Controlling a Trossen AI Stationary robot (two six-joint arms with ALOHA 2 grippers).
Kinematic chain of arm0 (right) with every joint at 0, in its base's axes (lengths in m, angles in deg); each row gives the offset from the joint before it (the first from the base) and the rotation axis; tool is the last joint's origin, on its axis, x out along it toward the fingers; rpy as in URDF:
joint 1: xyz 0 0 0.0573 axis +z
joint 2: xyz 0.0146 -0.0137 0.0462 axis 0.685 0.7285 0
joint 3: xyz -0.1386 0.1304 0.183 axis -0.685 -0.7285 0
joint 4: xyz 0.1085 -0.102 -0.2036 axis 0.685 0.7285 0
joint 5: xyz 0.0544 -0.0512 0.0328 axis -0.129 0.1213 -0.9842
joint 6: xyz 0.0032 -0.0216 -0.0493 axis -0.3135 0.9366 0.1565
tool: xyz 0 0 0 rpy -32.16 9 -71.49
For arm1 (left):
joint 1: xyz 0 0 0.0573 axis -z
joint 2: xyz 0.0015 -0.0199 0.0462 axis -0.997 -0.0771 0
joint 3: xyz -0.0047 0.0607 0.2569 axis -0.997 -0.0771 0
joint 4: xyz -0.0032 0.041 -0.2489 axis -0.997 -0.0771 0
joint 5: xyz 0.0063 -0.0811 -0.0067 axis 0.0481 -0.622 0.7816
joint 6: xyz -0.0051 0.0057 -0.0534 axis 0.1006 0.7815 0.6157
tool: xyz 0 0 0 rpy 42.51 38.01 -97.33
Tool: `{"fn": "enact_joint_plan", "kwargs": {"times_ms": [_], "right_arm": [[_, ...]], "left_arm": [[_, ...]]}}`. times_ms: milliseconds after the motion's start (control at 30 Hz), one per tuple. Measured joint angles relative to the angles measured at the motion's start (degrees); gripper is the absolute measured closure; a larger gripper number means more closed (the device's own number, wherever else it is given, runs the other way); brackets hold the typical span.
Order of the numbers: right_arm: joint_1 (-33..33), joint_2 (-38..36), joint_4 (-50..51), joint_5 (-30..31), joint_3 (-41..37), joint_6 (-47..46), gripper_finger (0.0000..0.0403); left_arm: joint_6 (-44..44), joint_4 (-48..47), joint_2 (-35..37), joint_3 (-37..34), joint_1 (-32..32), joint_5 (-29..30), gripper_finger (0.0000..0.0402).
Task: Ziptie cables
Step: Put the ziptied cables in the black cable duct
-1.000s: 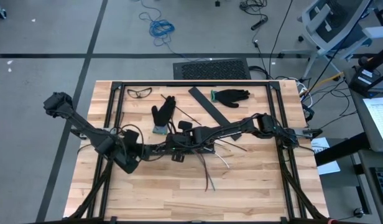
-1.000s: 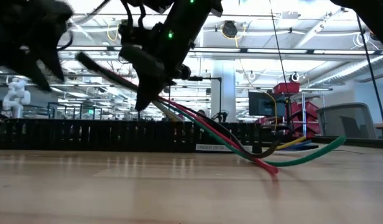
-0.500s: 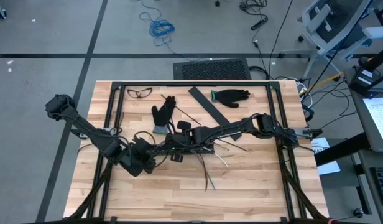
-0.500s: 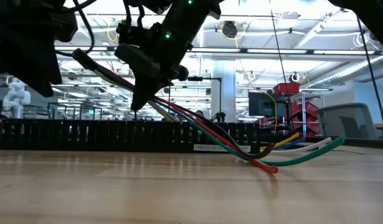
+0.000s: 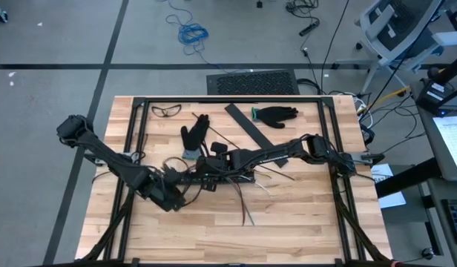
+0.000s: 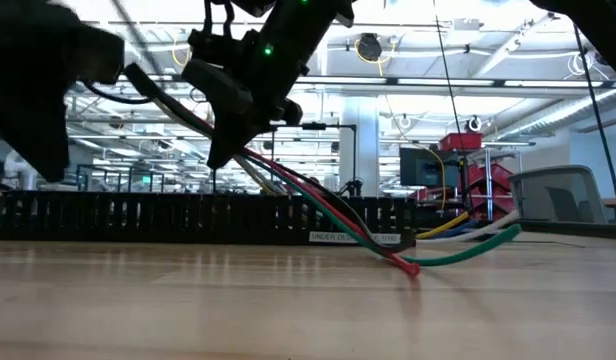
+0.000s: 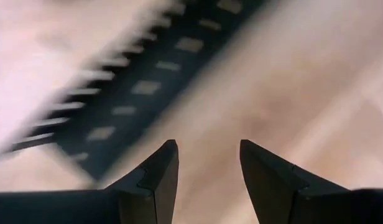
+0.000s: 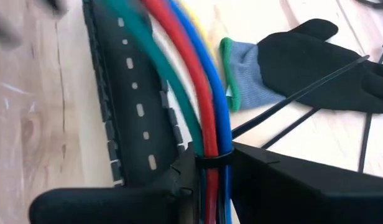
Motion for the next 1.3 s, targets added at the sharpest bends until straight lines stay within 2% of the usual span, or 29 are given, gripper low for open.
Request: {"fn": "enact_joint_plan", "kwargs": {"times_ms": [100,233,333,500,633,700,867,933,1000,1133,1300], "right_arm": [[-0.13,0.0,0.0,-0.02,0.0,0.0,0.0348],[-0.13,0.0,0.05,0.0,0.0,0.0,0.0348],[-0.11,0.0,0.05,0.0,0.0,0.09,0.0348],[-0.22,0.02,0.04,0.0,0.0,0.13,0.0348],[-0.24,0.07,-0.17,-0.02,-0.02,0.2,0.0348],[-0.24,0.07,-0.22,-0.02,-0.02,0.43,0.0348],[-0.22,0.11,-0.3,-0.02,-0.02,0.63,0.0348],[-0.24,0.11,-0.3,-0.02,-0.02,0.63,0.0348],[-0.24,0.11,-0.33,-0.01,-0.02,0.65,0.0348],[-0.22,0.11,-0.33,0.0,-0.02,0.77,0.0348],[-0.31,0.11,-0.35,-0.02,-0.04,1.28,0.0348]], "left_arm": [[8.79,-4.78,2.92,0.01,0.47,5.94,0.0235],[15.08,-10.29,6.13,0.02,1.47,11.66,0.0235],[20.43,-15.59,7.62,0.02,2.21,13.57,0.0235],[29.95,-19.67,8.47,0.02,3.21,21.68,0.0235],[32.11,-23.0,8.35,-1.38,3.33,21.38,0.0235],[35.83,-24.23,8.31,-1.8,3.35,21.81,0.0235],[46.6,-27.22,8.79,-1.81,3.34,29.77,0.0235],[46.77,-25.02,10.44,-1.79,3.54,31.06,0.0235],[43.21,-21.58,12.9,-1.57,4.89,32.4,0.0235],[35.04,-16.29,18.2,-1.49,9.1,29.83,0.0235],[36.0,-16.09,21.54,-1.87,14.2,29.46,0.0235]]}}
